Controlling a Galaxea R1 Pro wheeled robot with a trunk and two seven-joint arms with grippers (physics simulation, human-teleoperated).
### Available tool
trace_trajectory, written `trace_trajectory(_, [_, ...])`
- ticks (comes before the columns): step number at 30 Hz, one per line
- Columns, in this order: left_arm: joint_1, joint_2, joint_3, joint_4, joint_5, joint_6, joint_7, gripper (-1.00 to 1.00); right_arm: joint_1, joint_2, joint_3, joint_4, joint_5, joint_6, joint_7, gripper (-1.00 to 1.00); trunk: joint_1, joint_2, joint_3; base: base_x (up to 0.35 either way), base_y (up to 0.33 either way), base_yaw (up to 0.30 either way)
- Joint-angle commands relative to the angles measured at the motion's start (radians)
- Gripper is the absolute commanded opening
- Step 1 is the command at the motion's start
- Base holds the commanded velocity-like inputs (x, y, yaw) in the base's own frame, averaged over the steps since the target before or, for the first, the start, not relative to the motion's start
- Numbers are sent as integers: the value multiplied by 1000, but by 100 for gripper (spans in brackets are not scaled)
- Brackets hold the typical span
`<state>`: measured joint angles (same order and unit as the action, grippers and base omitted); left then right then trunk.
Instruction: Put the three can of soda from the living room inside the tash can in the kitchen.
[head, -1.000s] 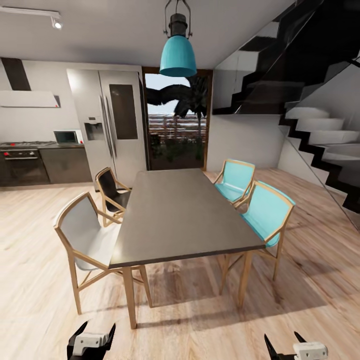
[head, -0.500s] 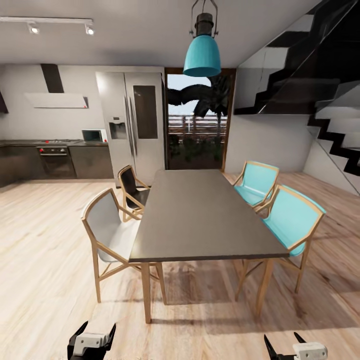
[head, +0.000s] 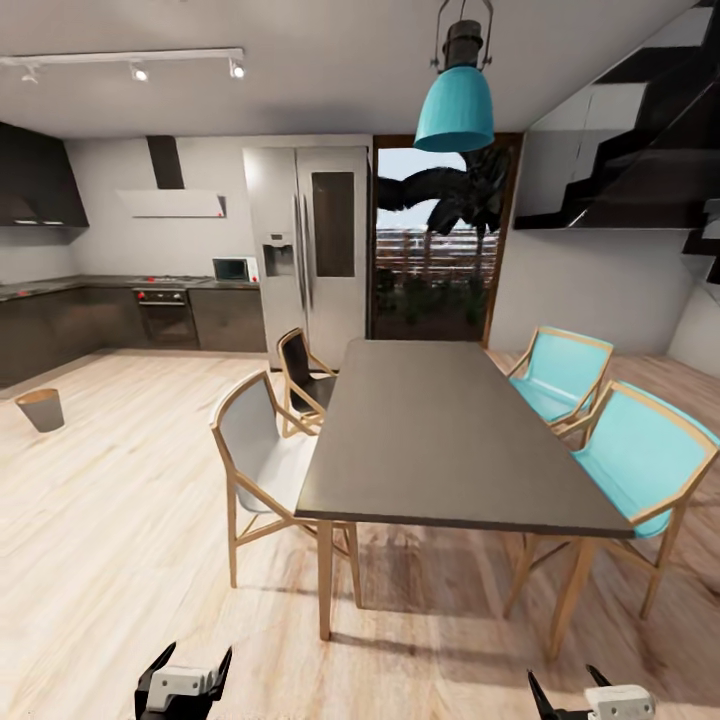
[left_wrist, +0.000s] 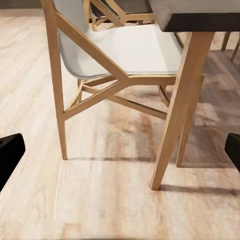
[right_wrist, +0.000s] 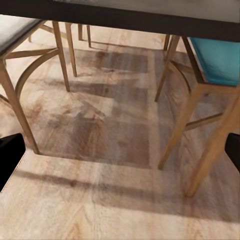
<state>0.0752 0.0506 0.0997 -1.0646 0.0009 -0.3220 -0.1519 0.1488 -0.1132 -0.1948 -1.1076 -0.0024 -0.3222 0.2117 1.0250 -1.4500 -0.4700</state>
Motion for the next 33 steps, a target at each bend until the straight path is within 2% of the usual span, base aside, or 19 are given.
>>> trace_trajectory(1, [0,0,0,0,0,0,0,100,0,0,0,0,0,0,0,100,0,0,0,0,0,254])
trace_trajectory(28, [0,0,0,0,-3,0,0,100,-1,1,7,34,1,0,0,100,0,0,0,0,0,254])
trace_trajectory(33, [0,0,0,0,-4,0,0,100,-1,1,8,35,1,0,0,100,0,0,0,0,0,160])
